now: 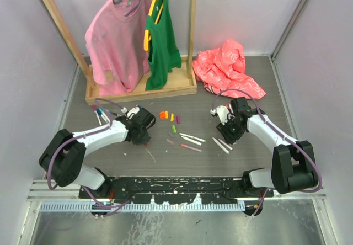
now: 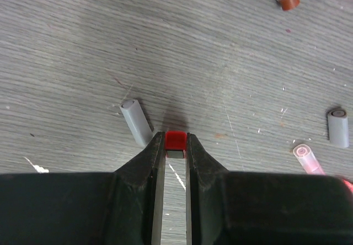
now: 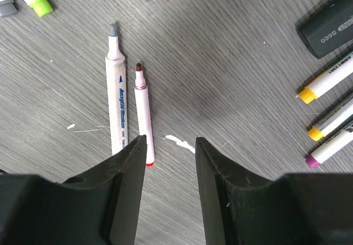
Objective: Open the pen caps
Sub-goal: Place the pen at the center of the board, then place the pen cap at the center of the board.
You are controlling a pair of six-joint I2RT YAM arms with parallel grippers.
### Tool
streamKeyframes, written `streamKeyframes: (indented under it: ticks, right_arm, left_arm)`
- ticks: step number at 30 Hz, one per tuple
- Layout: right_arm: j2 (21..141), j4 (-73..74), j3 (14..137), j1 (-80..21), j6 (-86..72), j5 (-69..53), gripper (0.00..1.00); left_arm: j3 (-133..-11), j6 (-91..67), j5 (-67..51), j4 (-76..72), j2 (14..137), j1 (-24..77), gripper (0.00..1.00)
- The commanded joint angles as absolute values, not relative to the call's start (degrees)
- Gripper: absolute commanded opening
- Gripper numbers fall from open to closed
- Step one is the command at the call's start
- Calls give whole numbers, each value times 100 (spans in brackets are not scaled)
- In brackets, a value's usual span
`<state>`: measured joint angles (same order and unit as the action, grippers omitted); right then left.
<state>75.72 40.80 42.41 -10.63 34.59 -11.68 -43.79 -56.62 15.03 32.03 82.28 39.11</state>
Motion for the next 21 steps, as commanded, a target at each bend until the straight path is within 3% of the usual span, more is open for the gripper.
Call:
streamKeyframes:
  ticks: [1,7,16,18,21]
  right_arm:
    - [7416,4017,4263,-1038,3463,-1248,47]
    - [7400,4025,4263,-1032,3478,-1257,47]
    - [7366,4058,4271,-1032,3505,-1319,47]
    - [7349,4061,4271,-1034,3509,-1327,47]
    - [7344,4061,4271,-1037,3516,-1336,47]
  left_arm:
    - [-4542,-5667,1526,3039,8226,3730,0]
    - [-4579,-5659,1442,3039,8276,3611,2]
    - [-4500,-5690,1397,2997,8237,3532,24]
    - [-4493,-5699,1411,3006,8191,3533,36]
    - [-4493,-5692,1439,3048,8110,3533,38]
